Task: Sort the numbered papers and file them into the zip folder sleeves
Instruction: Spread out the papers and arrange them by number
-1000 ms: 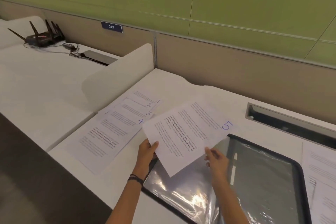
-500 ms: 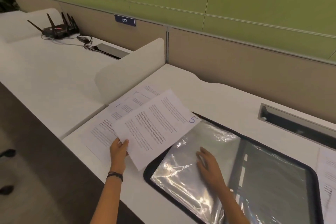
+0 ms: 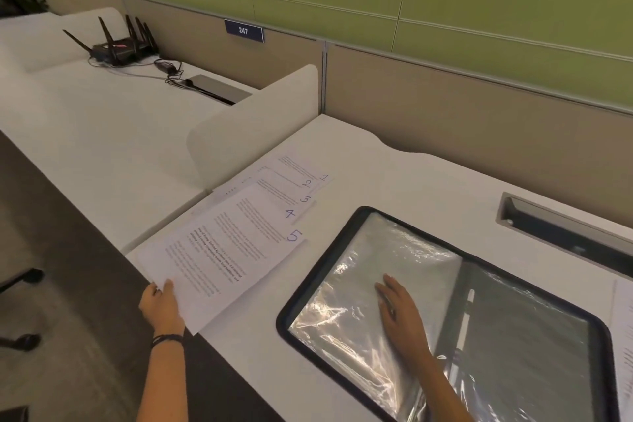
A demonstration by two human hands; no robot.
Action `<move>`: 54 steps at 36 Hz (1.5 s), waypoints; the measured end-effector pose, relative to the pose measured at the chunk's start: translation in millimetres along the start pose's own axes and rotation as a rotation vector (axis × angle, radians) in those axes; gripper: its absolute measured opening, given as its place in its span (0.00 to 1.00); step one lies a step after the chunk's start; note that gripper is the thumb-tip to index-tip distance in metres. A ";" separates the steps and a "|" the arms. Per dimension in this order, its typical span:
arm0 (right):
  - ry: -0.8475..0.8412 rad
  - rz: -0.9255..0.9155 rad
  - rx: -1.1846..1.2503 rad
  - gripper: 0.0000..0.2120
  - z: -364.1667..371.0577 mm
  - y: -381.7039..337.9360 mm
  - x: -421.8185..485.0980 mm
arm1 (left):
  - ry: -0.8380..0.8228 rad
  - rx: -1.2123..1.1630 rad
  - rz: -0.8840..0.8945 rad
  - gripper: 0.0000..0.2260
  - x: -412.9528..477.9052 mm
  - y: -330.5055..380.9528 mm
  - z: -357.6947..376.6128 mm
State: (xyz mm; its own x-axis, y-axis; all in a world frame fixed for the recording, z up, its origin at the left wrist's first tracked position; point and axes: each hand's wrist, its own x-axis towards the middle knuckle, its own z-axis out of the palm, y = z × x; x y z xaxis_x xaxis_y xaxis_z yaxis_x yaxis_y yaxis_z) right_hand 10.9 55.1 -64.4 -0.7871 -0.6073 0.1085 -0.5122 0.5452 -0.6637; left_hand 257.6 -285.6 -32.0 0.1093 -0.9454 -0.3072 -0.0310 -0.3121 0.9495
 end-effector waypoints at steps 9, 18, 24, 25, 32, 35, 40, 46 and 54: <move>-0.001 -0.002 -0.010 0.17 -0.3 0.0 0.3 | 0.043 0.067 0.002 0.03 14.0 -1.9 -5.7; -0.011 0.006 -0.013 0.16 -0.8 -0.3 2.1 | 0.070 0.087 -0.016 0.04 16.1 1.4 2.5; -0.019 0.014 -0.024 0.17 -1.4 -1.5 1.9 | 0.072 0.078 -0.073 0.14 24.3 -1.8 3.2; -0.021 0.017 -0.027 0.17 -1.8 -2.4 1.9 | 0.073 0.075 -0.079 0.15 24.5 -2.3 3.3; -0.062 -0.020 -0.109 0.17 -8.7 -12.5 0.2 | 0.133 0.100 0.000 0.18 23.0 -4.8 1.6; -0.046 -0.041 -0.111 0.17 -14.7 -20.0 -2.5 | 0.206 0.239 0.163 0.26 7.0 -0.3 9.7; -0.075 -0.069 -0.164 0.18 -25.0 -22.7 0.2 | 0.090 0.304 0.348 0.24 -21.1 0.0 35.1; -0.097 -0.083 -0.186 0.41 -40.6 -10.2 -0.9 | -0.121 0.258 0.405 0.22 -63.1 -6.6 84.7; -0.020 -0.010 -0.163 0.39 -76.4 6.4 -26.1 | -0.425 0.357 0.580 0.19 -138.7 -25.7 147.9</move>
State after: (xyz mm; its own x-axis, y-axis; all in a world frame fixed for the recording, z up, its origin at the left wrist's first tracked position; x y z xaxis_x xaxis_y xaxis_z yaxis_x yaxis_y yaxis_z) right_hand 1.9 118.5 -15.0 -0.7752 -0.6240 0.0985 -0.5705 0.6245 -0.5334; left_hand 96.3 -160.3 -23.2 -0.4069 -0.8989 0.1627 -0.2907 0.2963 0.9098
